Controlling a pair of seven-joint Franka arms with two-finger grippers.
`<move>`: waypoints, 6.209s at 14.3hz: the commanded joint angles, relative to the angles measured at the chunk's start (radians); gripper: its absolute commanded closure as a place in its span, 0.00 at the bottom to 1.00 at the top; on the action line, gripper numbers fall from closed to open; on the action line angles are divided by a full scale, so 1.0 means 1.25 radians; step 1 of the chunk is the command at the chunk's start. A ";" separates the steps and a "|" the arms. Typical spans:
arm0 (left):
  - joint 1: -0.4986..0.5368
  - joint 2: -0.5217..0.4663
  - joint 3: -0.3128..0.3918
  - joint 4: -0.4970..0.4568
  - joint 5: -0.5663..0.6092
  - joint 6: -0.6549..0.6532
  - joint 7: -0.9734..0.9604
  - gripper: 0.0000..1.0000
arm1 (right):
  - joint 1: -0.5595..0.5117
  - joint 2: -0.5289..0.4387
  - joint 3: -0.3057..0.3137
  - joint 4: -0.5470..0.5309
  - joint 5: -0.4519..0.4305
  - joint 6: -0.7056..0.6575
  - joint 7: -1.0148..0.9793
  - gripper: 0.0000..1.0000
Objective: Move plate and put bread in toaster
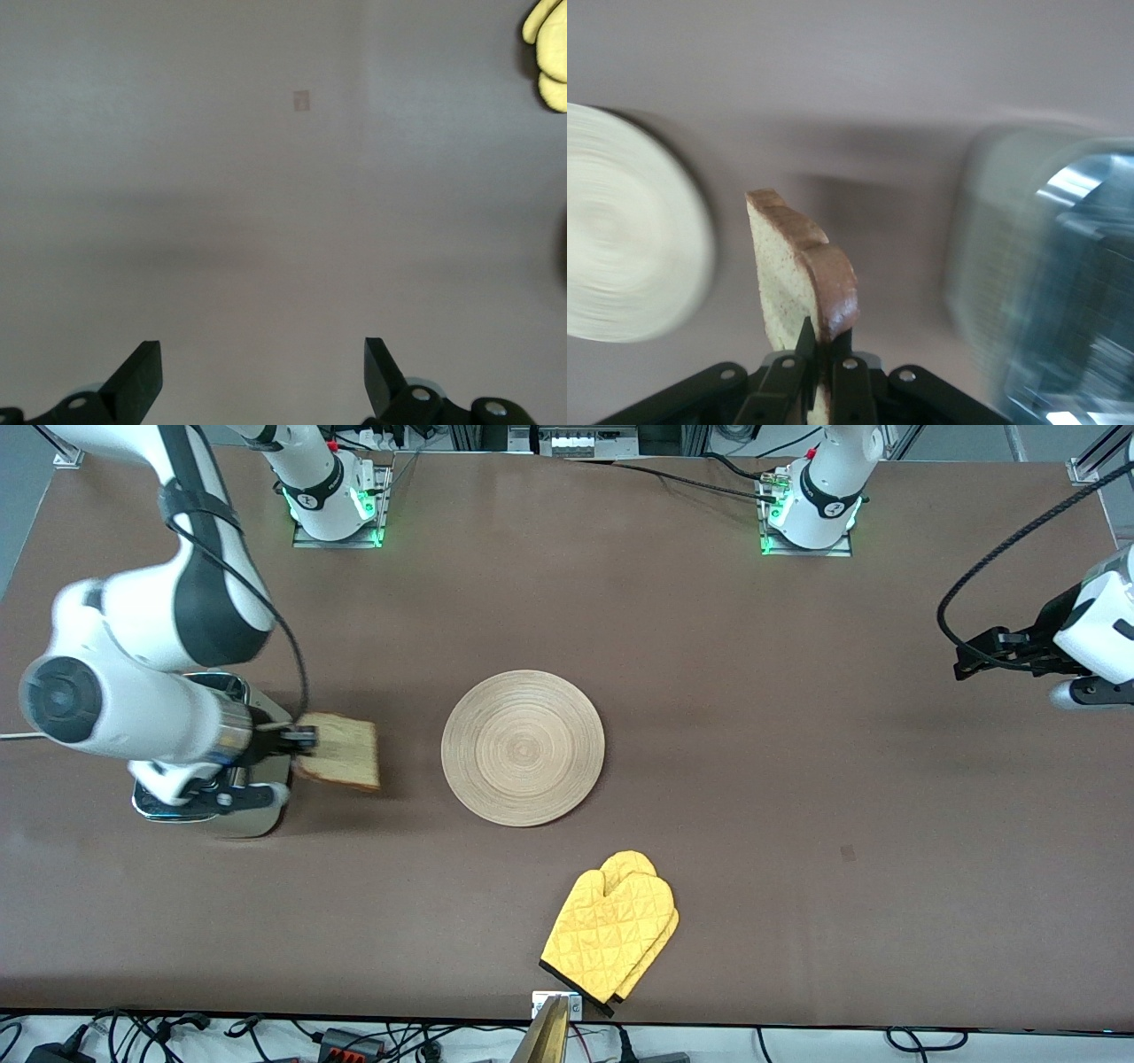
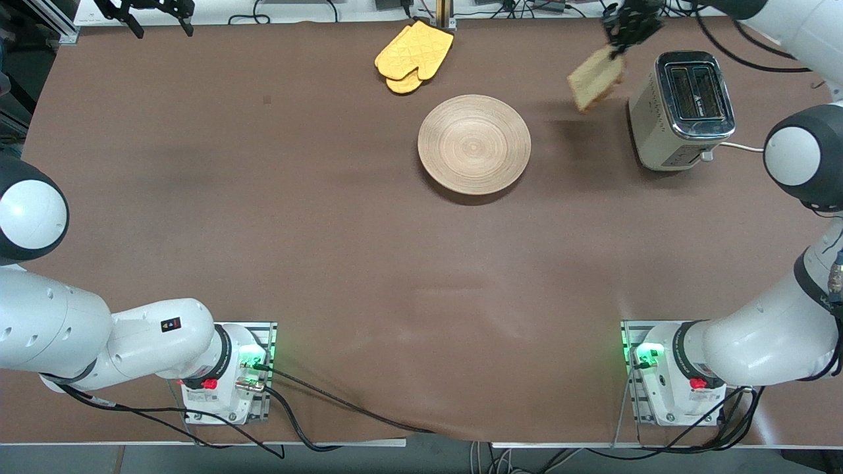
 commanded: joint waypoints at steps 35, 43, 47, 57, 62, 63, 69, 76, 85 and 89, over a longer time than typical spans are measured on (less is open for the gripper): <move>0.019 -0.020 -0.011 -0.003 -0.009 -0.026 0.062 0.00 | -0.004 0.089 -0.068 -0.007 -0.227 -0.028 0.025 1.00; 0.015 -0.020 -0.021 0.002 -0.010 -0.038 0.055 0.00 | -0.016 0.009 -0.071 0.005 -0.200 -0.030 0.023 0.00; 0.018 -0.020 -0.021 0.002 -0.016 -0.044 0.057 0.00 | -0.037 -0.036 -0.077 0.039 -0.119 -0.030 0.008 0.00; 0.013 -0.020 -0.038 0.003 -0.020 -0.060 -0.002 0.00 | -0.073 -0.073 -0.079 0.103 0.001 -0.053 -0.018 0.00; 0.013 -0.020 -0.041 0.003 -0.020 -0.064 -0.004 0.00 | -0.092 -0.093 -0.064 0.099 0.008 -0.040 -0.016 0.00; 0.015 -0.020 -0.040 0.003 -0.020 -0.065 -0.002 0.00 | -0.125 -0.104 -0.041 0.090 0.016 -0.031 -0.016 0.00; 0.015 -0.019 -0.041 0.011 -0.020 -0.066 -0.003 0.00 | -0.200 -0.149 0.043 0.040 -0.014 -0.006 -0.042 0.00; 0.021 -0.017 -0.039 0.014 -0.020 -0.073 -0.001 0.00 | -0.200 -0.287 0.042 -0.169 -0.031 0.072 -0.068 0.00; 0.018 -0.015 -0.041 0.014 -0.020 -0.074 0.000 0.00 | -0.200 -0.388 0.044 -0.279 -0.034 0.069 -0.056 0.00; 0.018 -0.015 -0.041 0.014 -0.020 -0.075 -0.002 0.00 | -0.200 -0.389 0.044 -0.280 -0.035 0.050 -0.058 0.00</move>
